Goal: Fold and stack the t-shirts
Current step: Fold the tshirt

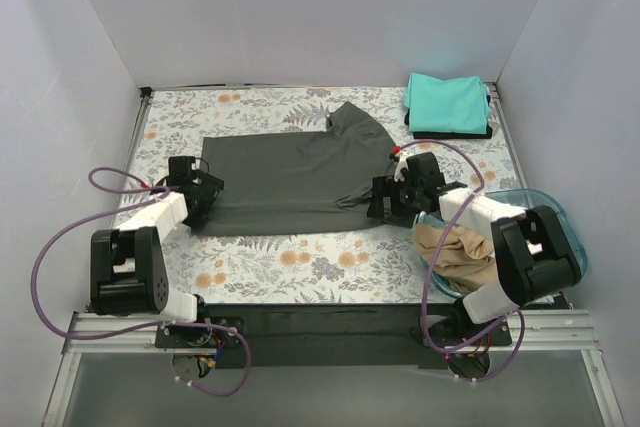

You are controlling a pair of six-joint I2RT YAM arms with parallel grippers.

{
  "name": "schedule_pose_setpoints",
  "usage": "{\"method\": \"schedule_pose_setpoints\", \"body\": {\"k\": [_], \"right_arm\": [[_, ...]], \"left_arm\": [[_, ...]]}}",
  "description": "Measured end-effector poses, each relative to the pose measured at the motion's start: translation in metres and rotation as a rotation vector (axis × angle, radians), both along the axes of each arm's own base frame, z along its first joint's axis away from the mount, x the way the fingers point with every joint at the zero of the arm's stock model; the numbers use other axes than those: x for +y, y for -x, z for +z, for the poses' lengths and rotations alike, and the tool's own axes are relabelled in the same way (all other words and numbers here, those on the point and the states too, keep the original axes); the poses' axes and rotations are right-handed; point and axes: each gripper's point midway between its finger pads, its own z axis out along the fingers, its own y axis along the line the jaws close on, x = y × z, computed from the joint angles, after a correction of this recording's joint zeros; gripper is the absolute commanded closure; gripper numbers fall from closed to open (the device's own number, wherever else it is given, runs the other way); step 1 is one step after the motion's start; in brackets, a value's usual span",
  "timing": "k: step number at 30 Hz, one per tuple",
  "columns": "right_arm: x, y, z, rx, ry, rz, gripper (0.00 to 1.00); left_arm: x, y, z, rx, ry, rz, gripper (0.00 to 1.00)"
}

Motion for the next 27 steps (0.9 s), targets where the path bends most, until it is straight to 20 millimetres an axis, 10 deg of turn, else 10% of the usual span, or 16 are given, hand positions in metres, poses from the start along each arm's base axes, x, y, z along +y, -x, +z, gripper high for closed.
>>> {"method": "schedule_pose_setpoints", "body": {"k": [10,20,27], "right_arm": [[0.004,0.061,0.004,0.045,0.0,0.09,0.02],[0.056,0.062,0.047,-0.049,-0.014,0.247,0.02],[0.078,0.079,0.024,0.019,-0.003,0.301,0.02]], "left_arm": [[0.013,0.077,0.0,0.101,-0.045,0.12,0.08],[0.014,0.063,0.04,-0.001,-0.044,0.127,0.08],[0.008,0.063,0.048,-0.031,-0.016,0.105,0.07]]}}
